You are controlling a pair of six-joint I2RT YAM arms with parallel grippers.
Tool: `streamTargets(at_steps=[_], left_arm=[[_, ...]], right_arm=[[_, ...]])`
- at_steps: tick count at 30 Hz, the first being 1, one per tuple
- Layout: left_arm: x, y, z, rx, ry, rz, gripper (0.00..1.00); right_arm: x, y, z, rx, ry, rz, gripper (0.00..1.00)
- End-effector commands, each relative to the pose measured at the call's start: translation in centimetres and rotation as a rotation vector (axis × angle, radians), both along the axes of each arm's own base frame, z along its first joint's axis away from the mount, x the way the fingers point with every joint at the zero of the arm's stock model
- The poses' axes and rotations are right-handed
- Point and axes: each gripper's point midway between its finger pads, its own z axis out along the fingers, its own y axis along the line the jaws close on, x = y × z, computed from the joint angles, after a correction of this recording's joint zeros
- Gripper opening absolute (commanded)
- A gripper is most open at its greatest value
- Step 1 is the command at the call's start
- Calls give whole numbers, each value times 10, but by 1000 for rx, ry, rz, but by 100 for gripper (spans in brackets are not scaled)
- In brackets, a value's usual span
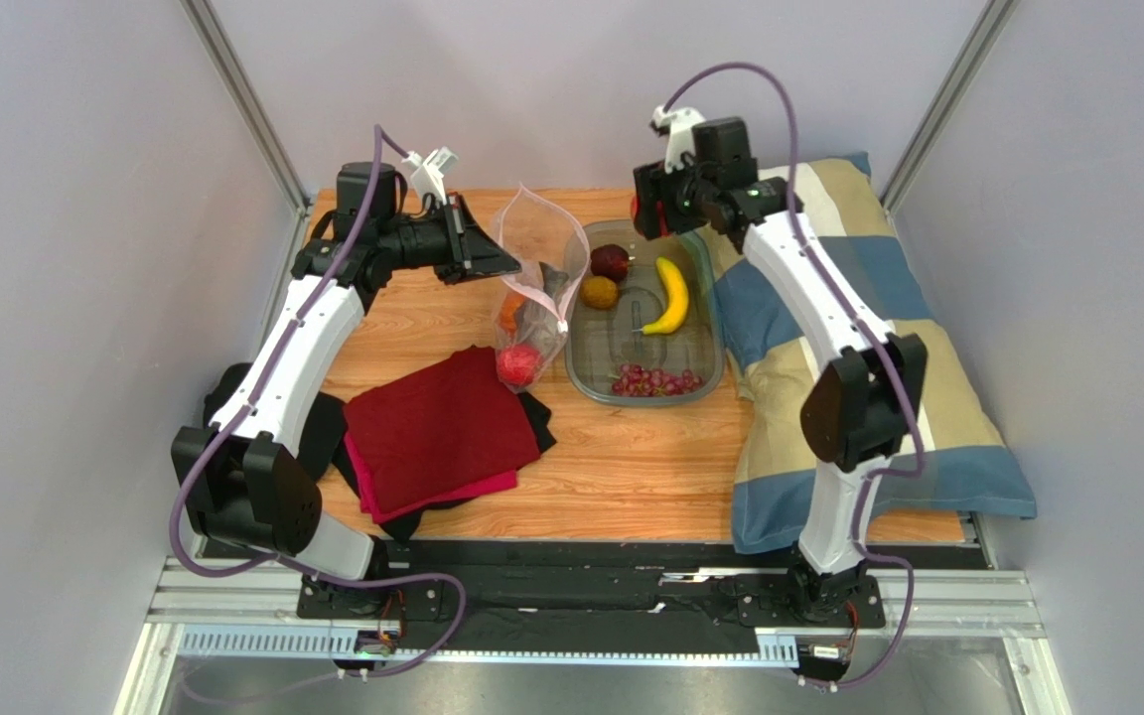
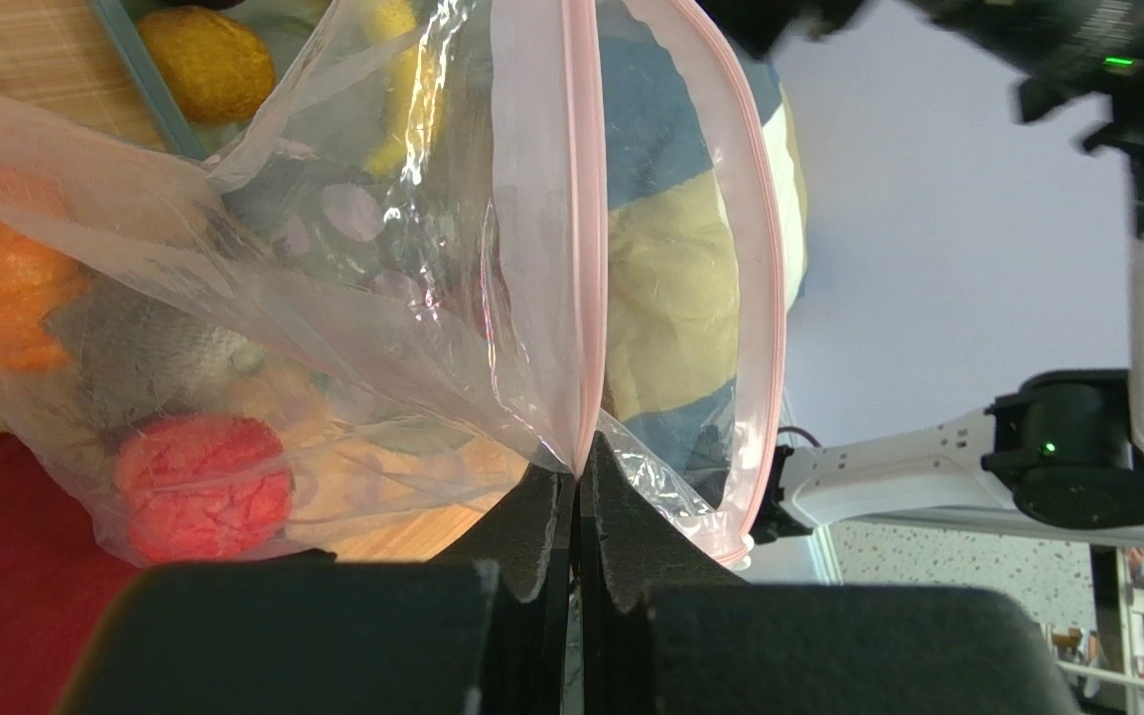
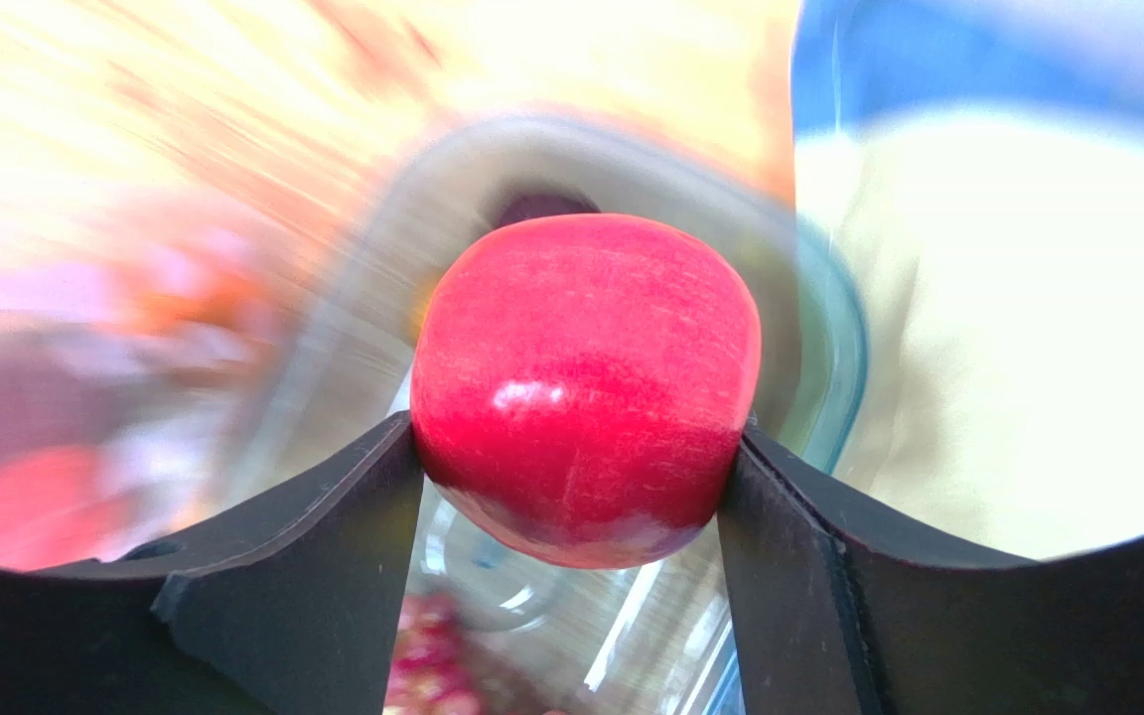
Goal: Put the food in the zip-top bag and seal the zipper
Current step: Pick up the fake fruit from the bin, then place the fake fruit in the zipper food storage bag.
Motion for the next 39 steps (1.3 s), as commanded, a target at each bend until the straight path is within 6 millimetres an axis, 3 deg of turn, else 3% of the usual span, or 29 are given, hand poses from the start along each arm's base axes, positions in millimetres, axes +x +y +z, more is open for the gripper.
streamTargets(at_steps=[1,2,5,8,11,17,19,21,25,30,33,37,39], left_arm=[[-1,1,11,6,-55,-2,0],[-1,1,11,6,-52,-2,0],[-1,0,12,3,-49,-5,0],[-1,-1,15,0,-51,-11,0],[-2,-1,15,-1,-48,-15,0],[-4,-2,17,-4,-54,-25,0],[-5,-2,19,-3,-57,-25,0],[-5,-1,19,-3,-58,-26,0],[-6,-1,18,1,-56,-27,0],[-5,-1,18,1,-53,-24,0],[-5,-1,18,0,-54,-23,0],[-4,-1,20,-4,-60,-22,0],[-3,-2,21,-6,-62,-21,0]], right_arm=[[-38,19,114,195,-166,131,49],[-56,26,141,251,-205,193,49],[-94,48,188,345,-285,335,49],[-124,75,211,386,-318,466,50],[-138,102,208,357,-317,533,50],[-138,143,167,235,-306,584,53],[-133,152,159,221,-298,569,66],[-125,150,164,221,-309,525,87],[-119,145,170,223,-326,486,99],[-114,126,185,313,-297,426,100],[-91,98,179,362,-253,339,100],[-54,56,142,373,-178,207,98],[-39,44,100,315,-123,171,94]])
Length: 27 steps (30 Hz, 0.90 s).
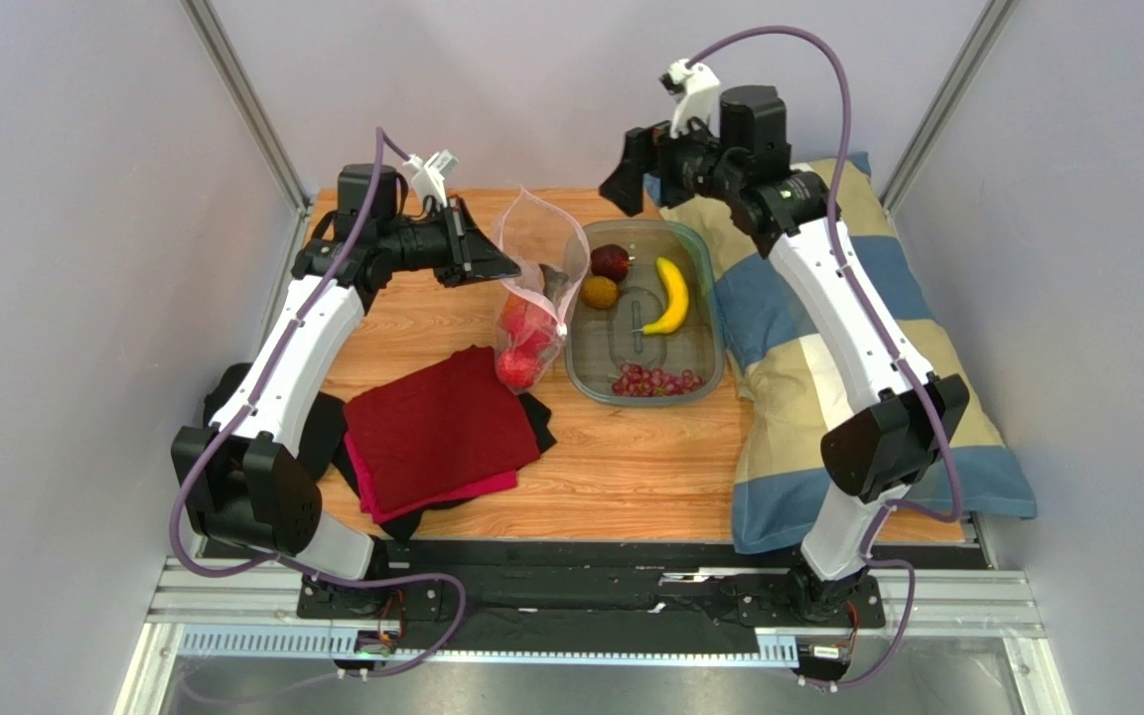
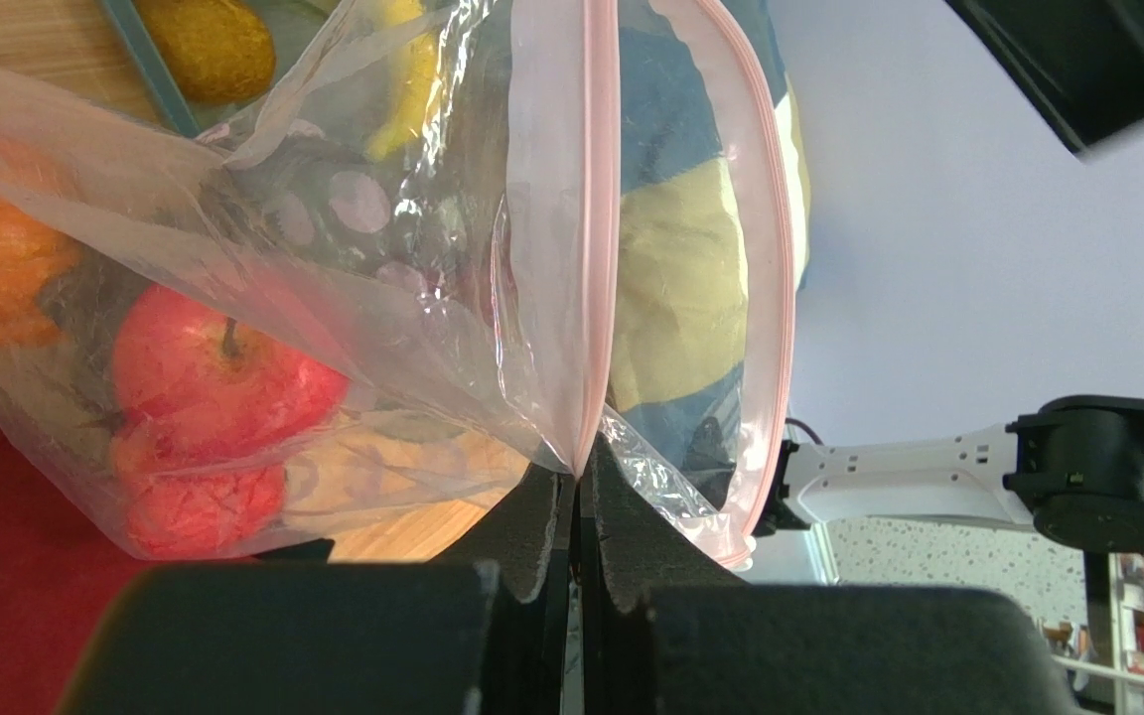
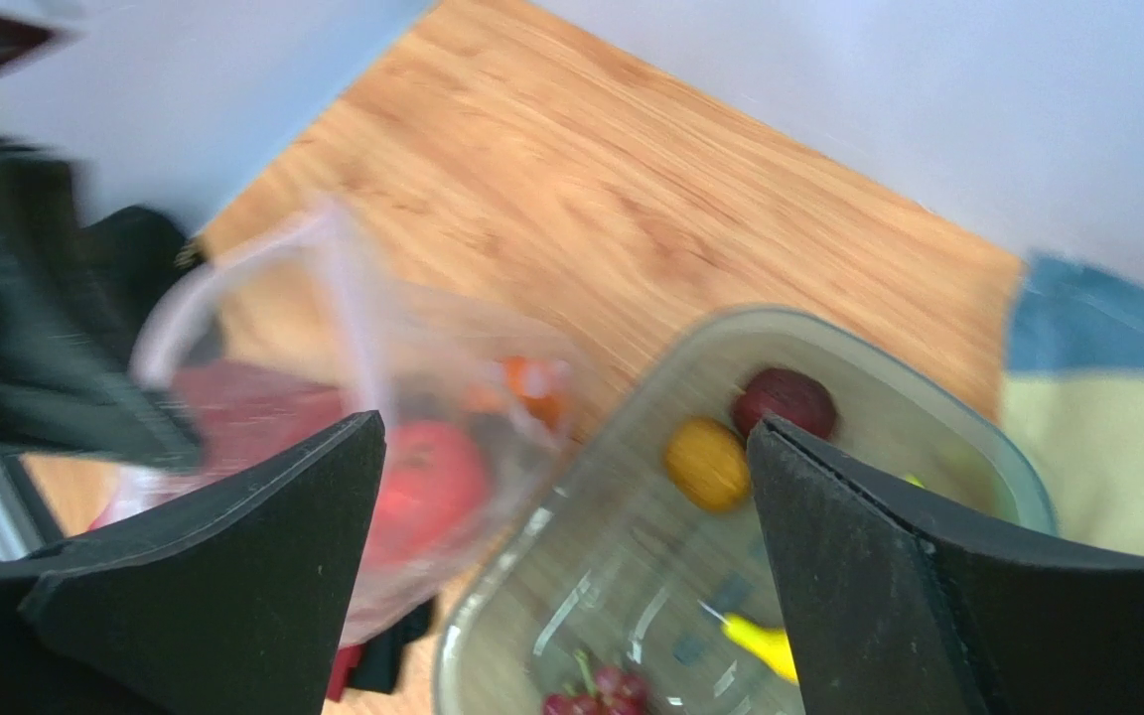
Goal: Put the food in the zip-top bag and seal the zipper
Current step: Place the fake fruit in the zipper food storage bag, then pick up the fake fruit from the bin.
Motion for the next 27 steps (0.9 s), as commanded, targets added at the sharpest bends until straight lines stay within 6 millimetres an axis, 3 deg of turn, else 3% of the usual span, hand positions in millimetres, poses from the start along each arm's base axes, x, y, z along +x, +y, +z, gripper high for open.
streamTargets(at_steps=[1,4,6,7,9,11,15,20,27], left_arm=[[1,-3,23,-15,-76,-18,0],[2,-3,21,-13,-72,-17,0],[3,-3,20,-11,-70,-16,0],[3,-2,21,-10,-70,-15,0],[3,-2,21,-7,-73,-15,0],[4,-2,19,-1,-71,-13,0],[6,-2,16,0,-61,-11,0],[7,-3,13,-3,-51,-12,0],[6,-1,12,7,-56,-9,0]], right_arm=[[25,-26,-47,-24,74,-85,93],[39,-32,-102,-116,151,-120,90],[48,-38,-123,-157,175,-160,90],[56,-46,-146,-216,213,-202,90],[66,-55,-160,-266,238,-260,90],[70,-72,-187,-364,280,-322,89],[68,-93,-219,-458,341,-418,88],[66,-100,-265,-492,444,-471,87],[67,-101,-294,-517,515,-495,86]])
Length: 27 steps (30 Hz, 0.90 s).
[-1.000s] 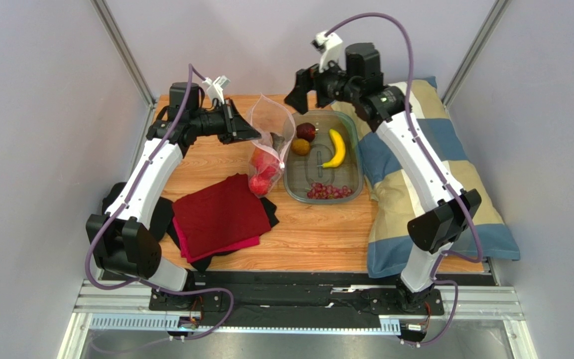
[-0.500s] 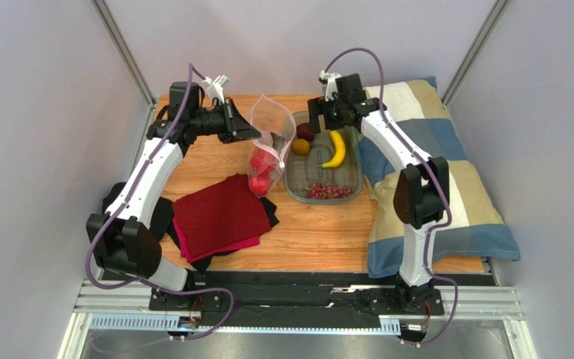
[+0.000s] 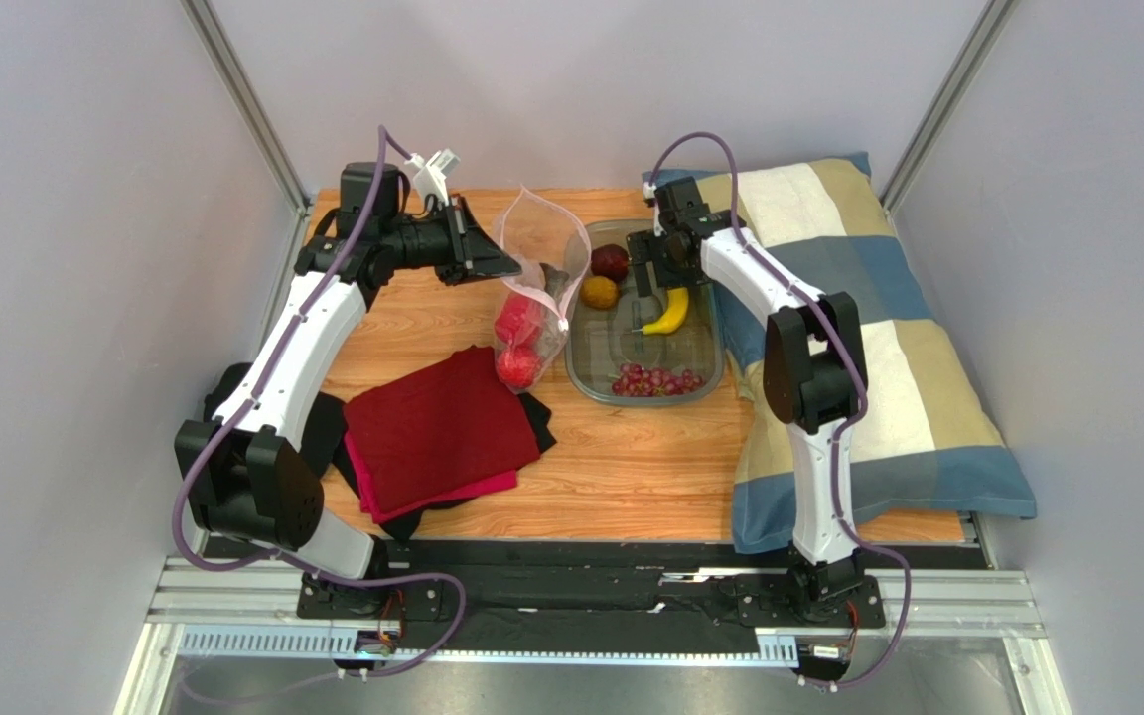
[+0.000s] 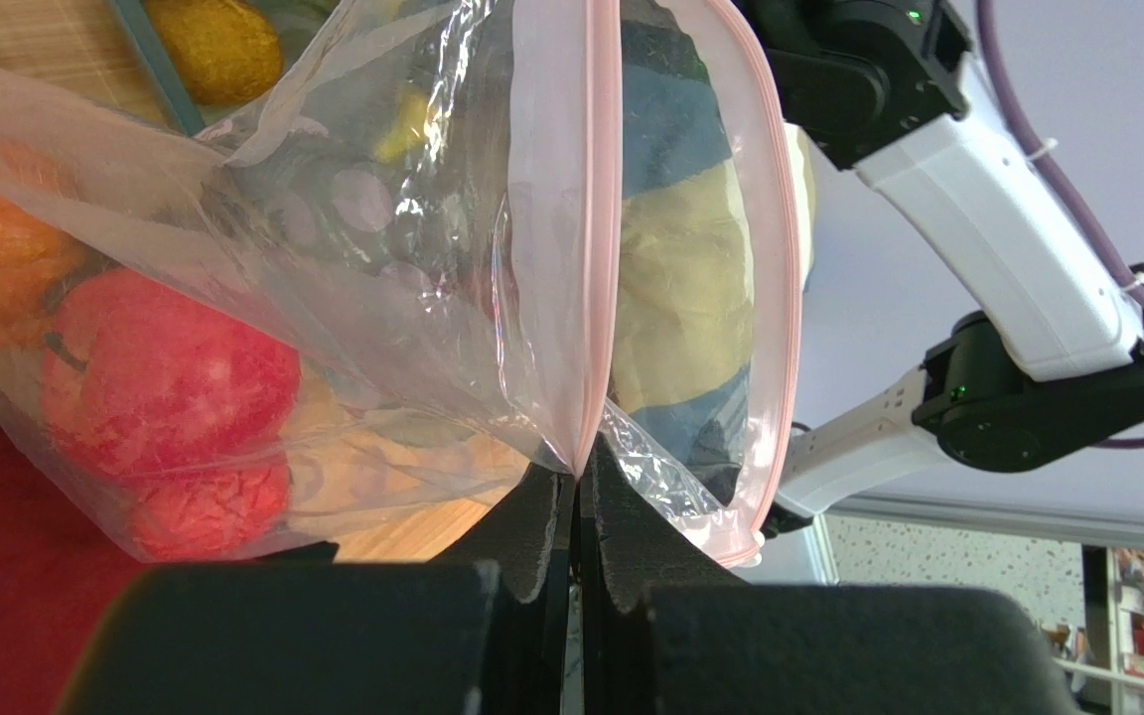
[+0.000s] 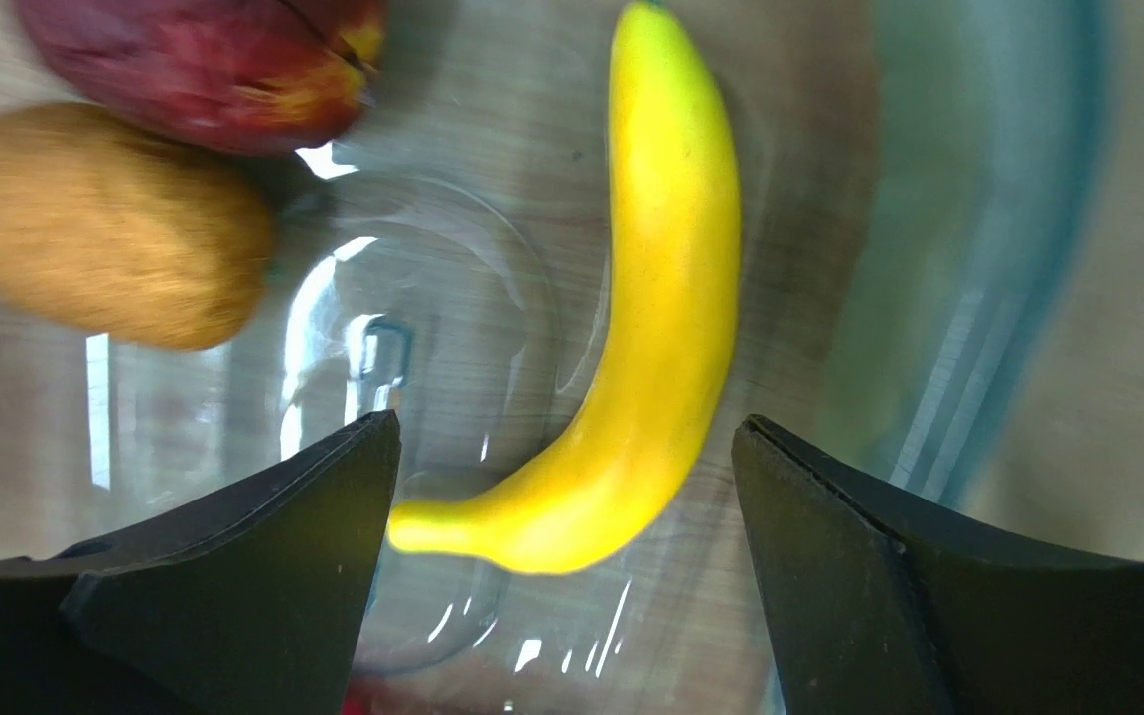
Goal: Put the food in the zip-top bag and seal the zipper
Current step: Pick up the fake fruit from the bin.
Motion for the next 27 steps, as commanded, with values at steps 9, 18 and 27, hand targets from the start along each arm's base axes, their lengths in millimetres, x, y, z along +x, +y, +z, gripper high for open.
streamTargets(at_steps=[9,18,27], left_arm=[[2,-2,13,-1,-54,-13,0],[1,-1,13,0,-57,-14,0],[0,-1,14,1,-60,-15,0]], right_arm=[[-3,14,-33,89,117,-30,86],[0,16,-34,151,143,-58,63],[1,5,-23,132,123,-59,29]])
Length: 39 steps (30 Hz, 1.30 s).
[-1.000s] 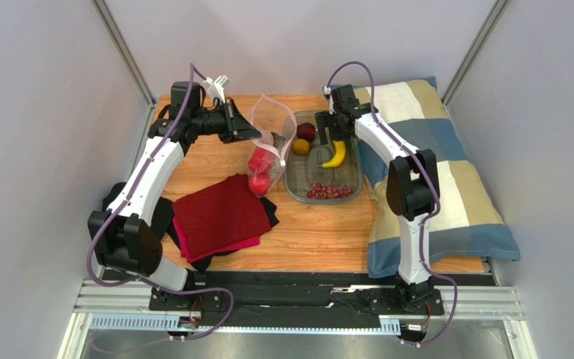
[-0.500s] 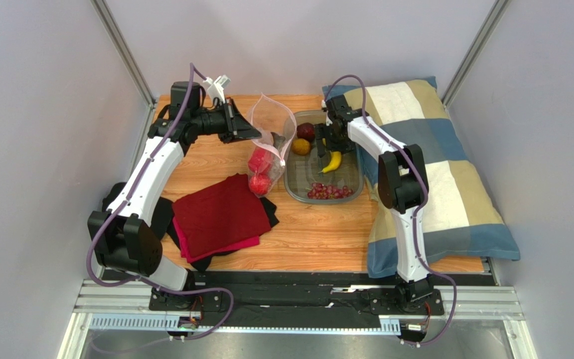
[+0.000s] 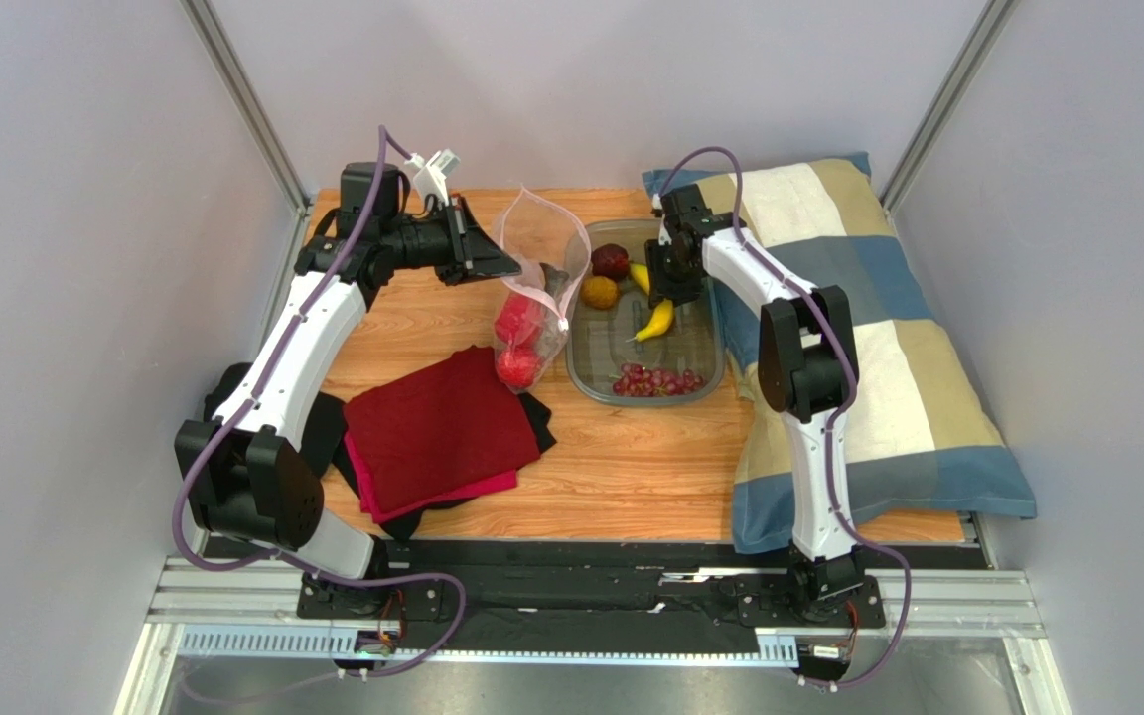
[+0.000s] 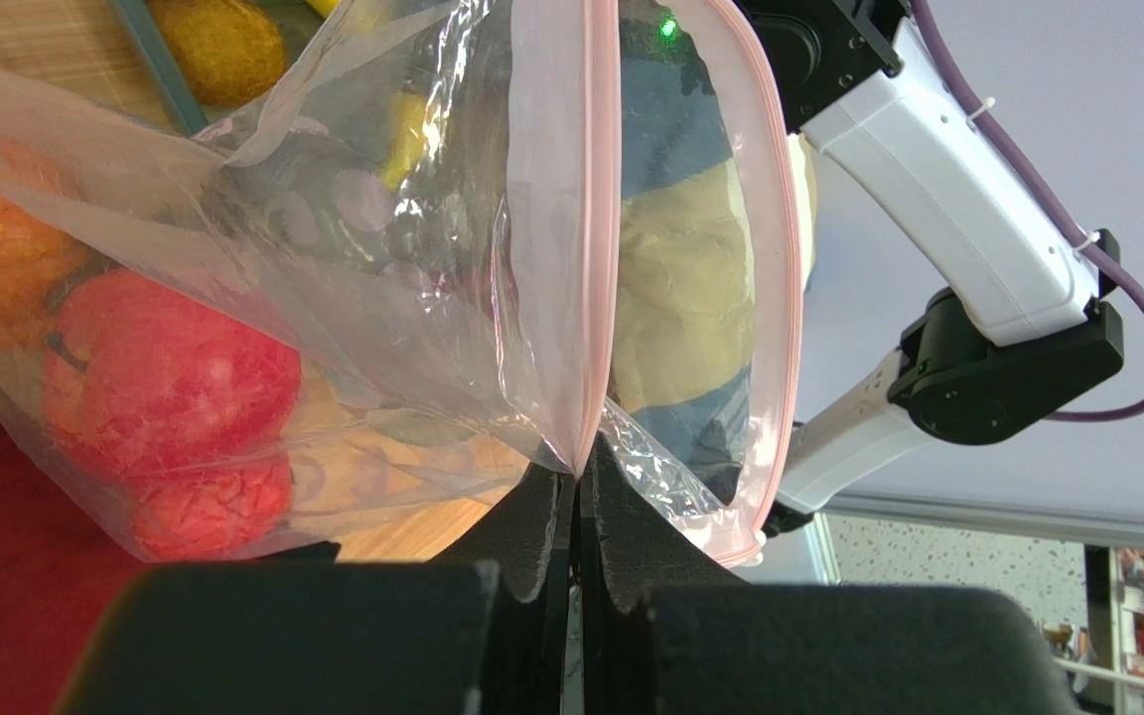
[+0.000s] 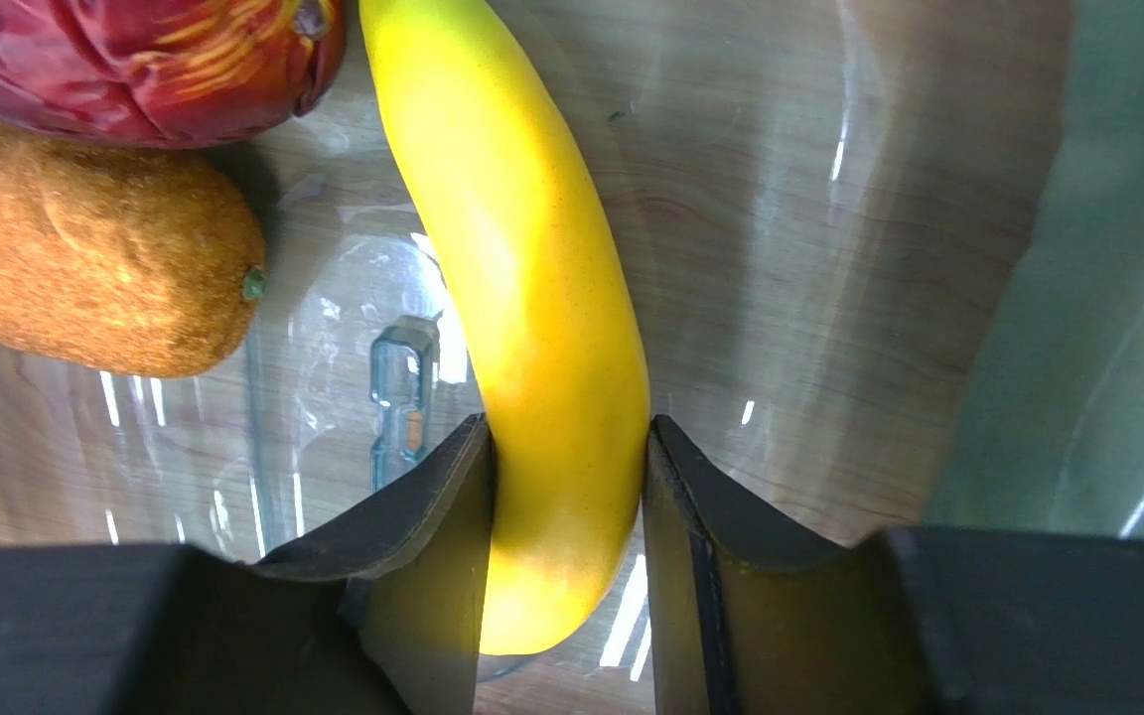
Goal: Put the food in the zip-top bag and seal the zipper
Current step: Pick up the fake fruit from the bin, then place the fake fruit in the zipper food storage bag.
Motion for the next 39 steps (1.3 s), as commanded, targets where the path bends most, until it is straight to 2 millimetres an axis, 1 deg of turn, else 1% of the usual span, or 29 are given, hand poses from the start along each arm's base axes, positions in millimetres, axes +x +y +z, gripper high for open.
streamTargets(at_steps=[1,3,4,5,7,8,10,11,14,15,16,17,18,19,20,22,23,24,25,26,28,29,30,31,32,33,35,37,39], left_arm=[[0,-1,14,0,-60,-15,0],[0,-1,15,3,-64,-14,0],[0,-1,15,3,-64,-14,0],[-1,-1,15,3,-64,-16,0],[-1,0,15,4,-65,-13,0],[-1,-1,14,5,-62,-15,0],[-2,-1,15,3,-63,-17,0],[-2,-1,15,2,-62,-19,0],[-2,-1,17,2,-63,-19,0],[-1,-1,17,2,-65,-19,0],[-1,-1,18,1,-68,-19,0],[-1,-1,19,2,-72,-18,0],[-1,-1,19,3,-70,-20,0],[-1,-1,19,6,-77,-22,0],[-1,-1,18,11,-74,-21,0],[-2,-2,18,17,-80,-27,0],[-3,-2,17,21,-78,-29,0],[-3,-2,16,23,-75,-28,0],[-4,-3,16,23,-74,-31,0],[-3,-3,17,24,-75,-30,0],[-3,-3,20,26,-84,-28,0],[-4,-3,22,26,-90,-30,0],[-4,-3,22,27,-90,-31,0],[-5,-3,23,28,-94,-32,0],[-5,-3,24,30,-96,-33,0],[-6,-3,25,30,-99,-33,0],[-7,-2,26,34,-103,-34,0],[-9,-2,28,38,-110,-35,0],[-10,-1,31,39,-117,-34,0]], right_arm=[[9,0,26,10,-52,2,21],[7,-1,35,17,-62,10,14],[7,-1,51,28,-89,17,8],[6,-3,60,37,-101,17,3],[2,1,82,83,-133,40,0],[1,1,112,112,-191,48,0],[-2,6,140,163,-260,79,0],[-7,6,177,187,-344,101,0],[-15,10,230,237,-498,158,0],[-21,11,276,274,-629,182,0],[-25,12,294,290,-686,200,0],[-30,12,303,302,-725,214,0],[-39,15,345,338,-851,246,0],[-42,17,357,347,-888,260,0],[-48,23,382,361,-944,287,0],[-51,33,399,350,-990,344,0],[-58,48,410,332,-1028,407,0],[-62,53,425,274,-1093,464,0],[-67,61,429,239,-1128,508,0],[-80,82,433,227,-1159,578,0],[-83,96,428,98,-1245,658,0],[-99,112,434,83,-1294,700,0],[-95,118,422,21,-1326,696,0],[-97,124,422,-52,-1378,725,0],[-106,139,418,-73,-1404,751,0],[-103,141,422,-104,-1443,717,0],[-104,156,405,-131,-1435,748,0],[-98,161,388,-175,-1403,739,0],[-95,167,377,-188,-1400,746,0]])
